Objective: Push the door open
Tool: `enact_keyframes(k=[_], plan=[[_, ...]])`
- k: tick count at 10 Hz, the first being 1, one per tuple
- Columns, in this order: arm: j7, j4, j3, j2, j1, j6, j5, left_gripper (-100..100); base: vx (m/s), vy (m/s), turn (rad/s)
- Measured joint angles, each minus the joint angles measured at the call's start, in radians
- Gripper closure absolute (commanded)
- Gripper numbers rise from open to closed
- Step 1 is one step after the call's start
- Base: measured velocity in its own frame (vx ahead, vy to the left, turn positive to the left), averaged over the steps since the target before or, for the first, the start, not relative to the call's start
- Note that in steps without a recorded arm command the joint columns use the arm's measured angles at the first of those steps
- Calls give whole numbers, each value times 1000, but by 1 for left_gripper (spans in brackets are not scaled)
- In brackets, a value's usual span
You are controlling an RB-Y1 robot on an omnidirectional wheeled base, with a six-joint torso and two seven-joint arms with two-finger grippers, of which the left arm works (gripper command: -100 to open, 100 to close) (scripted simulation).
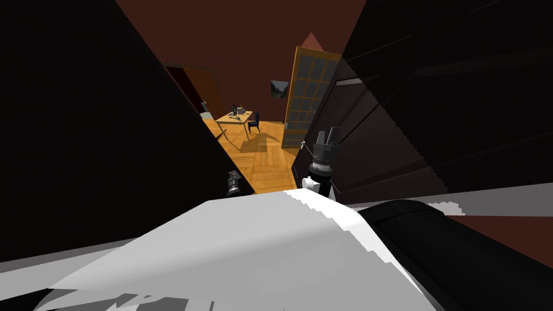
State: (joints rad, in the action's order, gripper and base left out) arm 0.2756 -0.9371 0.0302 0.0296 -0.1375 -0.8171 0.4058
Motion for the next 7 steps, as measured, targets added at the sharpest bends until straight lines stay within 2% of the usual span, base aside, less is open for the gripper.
enact_keyframes(k=[4, 7], plan=[[0, 2, 0, 0, -2, 4, 0, 100, -8, -4, 1], [8, -6, 15, 5, -19, 13, 15, 100, 139, 7, -49]])
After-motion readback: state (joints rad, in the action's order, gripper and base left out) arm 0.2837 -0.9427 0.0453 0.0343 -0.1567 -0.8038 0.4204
